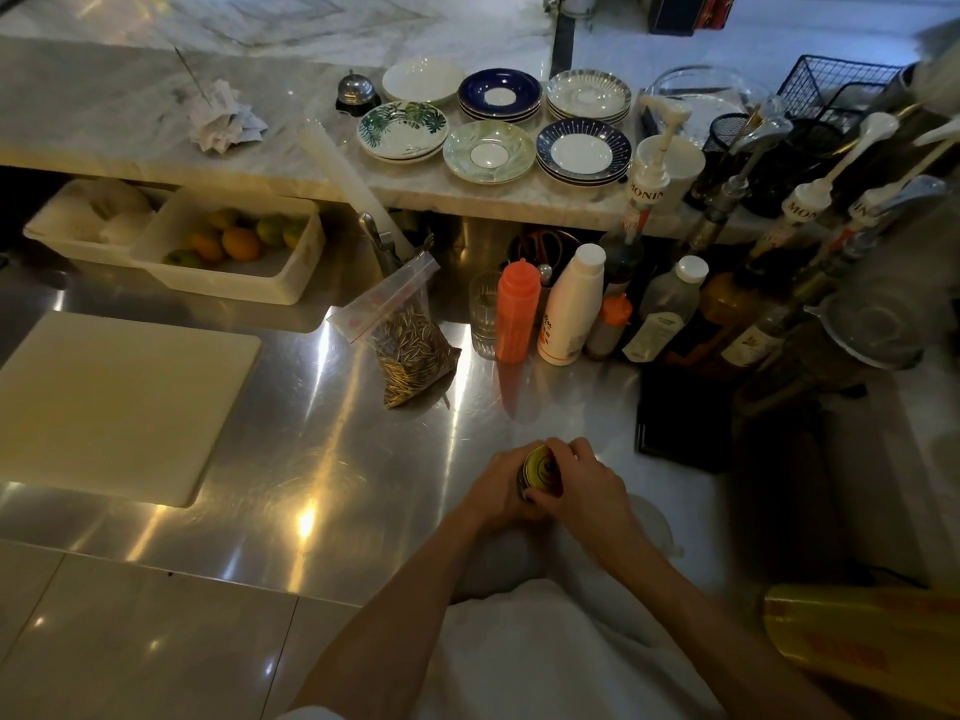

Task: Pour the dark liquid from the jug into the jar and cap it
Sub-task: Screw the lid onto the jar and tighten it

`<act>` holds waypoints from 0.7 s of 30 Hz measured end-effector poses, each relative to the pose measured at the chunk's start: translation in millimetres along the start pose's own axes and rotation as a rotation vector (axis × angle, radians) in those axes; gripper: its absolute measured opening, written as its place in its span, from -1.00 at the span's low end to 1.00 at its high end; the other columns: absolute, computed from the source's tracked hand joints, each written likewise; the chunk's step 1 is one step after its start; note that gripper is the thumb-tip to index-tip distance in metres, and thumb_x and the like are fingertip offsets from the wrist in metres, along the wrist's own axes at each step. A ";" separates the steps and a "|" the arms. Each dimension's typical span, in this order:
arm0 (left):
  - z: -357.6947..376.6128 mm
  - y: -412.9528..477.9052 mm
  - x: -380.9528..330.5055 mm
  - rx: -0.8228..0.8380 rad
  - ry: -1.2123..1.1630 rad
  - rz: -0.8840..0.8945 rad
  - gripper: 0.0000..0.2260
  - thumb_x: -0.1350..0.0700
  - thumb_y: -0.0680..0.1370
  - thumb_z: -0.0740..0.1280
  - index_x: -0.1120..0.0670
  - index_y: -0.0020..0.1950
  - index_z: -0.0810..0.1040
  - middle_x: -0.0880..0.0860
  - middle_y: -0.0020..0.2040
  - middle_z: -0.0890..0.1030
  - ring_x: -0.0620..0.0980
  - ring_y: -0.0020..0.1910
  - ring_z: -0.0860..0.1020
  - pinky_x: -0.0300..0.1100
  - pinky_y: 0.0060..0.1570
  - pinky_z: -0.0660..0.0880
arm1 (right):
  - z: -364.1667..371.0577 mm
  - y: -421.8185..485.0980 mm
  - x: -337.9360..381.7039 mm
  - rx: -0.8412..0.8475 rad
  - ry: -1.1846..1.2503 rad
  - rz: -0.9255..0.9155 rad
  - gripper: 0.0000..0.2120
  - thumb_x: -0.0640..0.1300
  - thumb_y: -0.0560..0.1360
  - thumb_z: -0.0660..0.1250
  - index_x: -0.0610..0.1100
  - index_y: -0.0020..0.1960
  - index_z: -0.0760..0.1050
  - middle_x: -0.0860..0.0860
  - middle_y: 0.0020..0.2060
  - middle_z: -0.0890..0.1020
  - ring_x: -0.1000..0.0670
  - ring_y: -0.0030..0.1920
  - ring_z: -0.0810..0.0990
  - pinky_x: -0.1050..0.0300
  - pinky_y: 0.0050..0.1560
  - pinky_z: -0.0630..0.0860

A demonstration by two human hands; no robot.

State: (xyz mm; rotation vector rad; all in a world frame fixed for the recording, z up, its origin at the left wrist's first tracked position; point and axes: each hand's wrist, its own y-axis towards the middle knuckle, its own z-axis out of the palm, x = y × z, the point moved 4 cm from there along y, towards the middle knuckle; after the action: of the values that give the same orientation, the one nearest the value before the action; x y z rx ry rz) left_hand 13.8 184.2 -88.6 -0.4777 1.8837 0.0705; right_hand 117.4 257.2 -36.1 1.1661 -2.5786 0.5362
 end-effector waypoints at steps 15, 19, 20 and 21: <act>7.2 -4.5 0.7 0.053 0.041 -0.031 -0.43 0.09 0.37 0.57 0.01 0.32 0.46 0.08 0.27 0.58 -0.07 0.22 0.54 0.02 0.29 0.50 | -6.1 1.4 6.9 0.124 -0.110 0.004 -0.35 0.22 0.47 0.33 -0.06 0.44 0.26 -0.08 0.25 0.37 -0.09 0.24 0.40 0.06 0.17 0.47; 9.5 -5.6 -5.6 -0.012 0.036 -0.011 -0.47 0.05 0.34 0.59 0.04 0.25 0.50 0.06 0.17 0.63 -0.02 0.14 0.60 -0.07 0.22 0.55 | 1.4 5.8 6.2 0.047 -0.149 0.141 -0.39 0.33 0.48 0.22 -0.12 0.30 0.33 -0.11 0.16 0.39 -0.08 0.13 0.45 0.09 0.04 0.48; 10.6 -6.4 -6.5 -0.034 0.029 -0.019 -0.49 0.03 0.34 0.59 0.05 0.23 0.51 0.04 0.15 0.64 -0.03 0.12 0.61 -0.08 0.21 0.55 | 3.5 6.3 6.1 0.030 -0.189 0.166 -0.38 0.36 0.48 0.18 -0.12 0.27 0.32 -0.10 0.14 0.40 -0.06 0.07 0.49 0.12 -0.03 0.48; 10.8 -7.6 -6.9 -0.049 0.033 -0.028 -0.50 0.03 0.35 0.59 0.06 0.22 0.52 0.03 0.13 0.64 -0.04 0.11 0.61 -0.10 0.20 0.55 | 4.2 7.4 7.1 0.017 -0.245 0.182 -0.38 0.38 0.49 0.15 -0.13 0.24 0.32 -0.09 0.11 0.42 -0.04 0.01 0.52 0.15 -0.11 0.45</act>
State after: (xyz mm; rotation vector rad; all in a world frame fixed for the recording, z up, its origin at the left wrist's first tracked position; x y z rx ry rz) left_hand 28.0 182.3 -84.8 -0.5415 1.9104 0.0911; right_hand 106.9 255.2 -38.8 1.0669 -2.9148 0.4806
